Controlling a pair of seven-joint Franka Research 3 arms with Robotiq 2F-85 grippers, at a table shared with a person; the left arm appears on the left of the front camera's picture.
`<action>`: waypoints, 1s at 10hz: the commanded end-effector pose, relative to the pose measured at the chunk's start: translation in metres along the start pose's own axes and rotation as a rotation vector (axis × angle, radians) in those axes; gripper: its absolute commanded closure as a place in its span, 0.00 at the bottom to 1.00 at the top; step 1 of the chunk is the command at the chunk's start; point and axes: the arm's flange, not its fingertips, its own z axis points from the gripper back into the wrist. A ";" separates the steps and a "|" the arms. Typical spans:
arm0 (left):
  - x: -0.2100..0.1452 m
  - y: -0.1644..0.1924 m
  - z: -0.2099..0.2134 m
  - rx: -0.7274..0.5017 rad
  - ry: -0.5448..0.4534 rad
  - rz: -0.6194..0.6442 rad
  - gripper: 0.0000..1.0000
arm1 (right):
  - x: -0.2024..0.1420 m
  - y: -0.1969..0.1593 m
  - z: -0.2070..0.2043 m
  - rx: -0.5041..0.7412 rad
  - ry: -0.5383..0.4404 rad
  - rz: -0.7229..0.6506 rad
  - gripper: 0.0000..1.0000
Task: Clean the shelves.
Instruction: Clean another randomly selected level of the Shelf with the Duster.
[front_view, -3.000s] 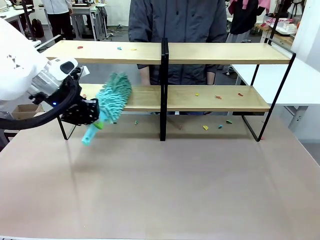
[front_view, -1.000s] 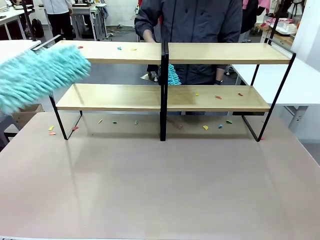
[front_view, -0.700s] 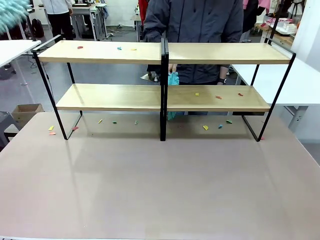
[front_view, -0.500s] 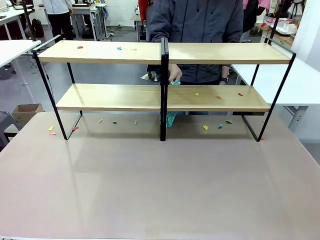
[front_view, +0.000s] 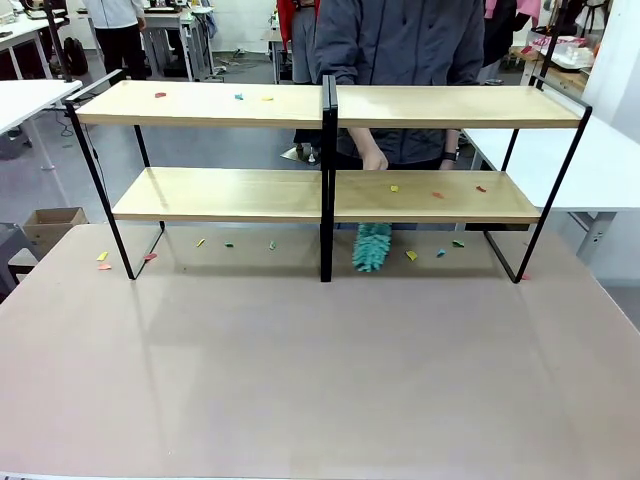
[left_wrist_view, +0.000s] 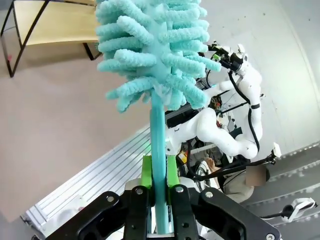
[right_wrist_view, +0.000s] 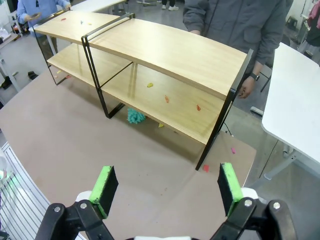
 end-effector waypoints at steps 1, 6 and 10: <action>-0.003 0.002 0.000 -0.002 -0.003 -0.030 0.88 | 0.000 -0.001 0.000 -0.003 -0.001 -0.001 0.00; -0.002 -0.025 -0.024 -0.063 0.133 -0.085 0.88 | 0.000 -0.001 0.000 -0.003 -0.001 -0.001 0.00; -0.017 -0.097 -0.180 -0.230 0.758 -0.305 0.88 | 0.000 -0.001 0.000 -0.003 -0.001 -0.001 0.00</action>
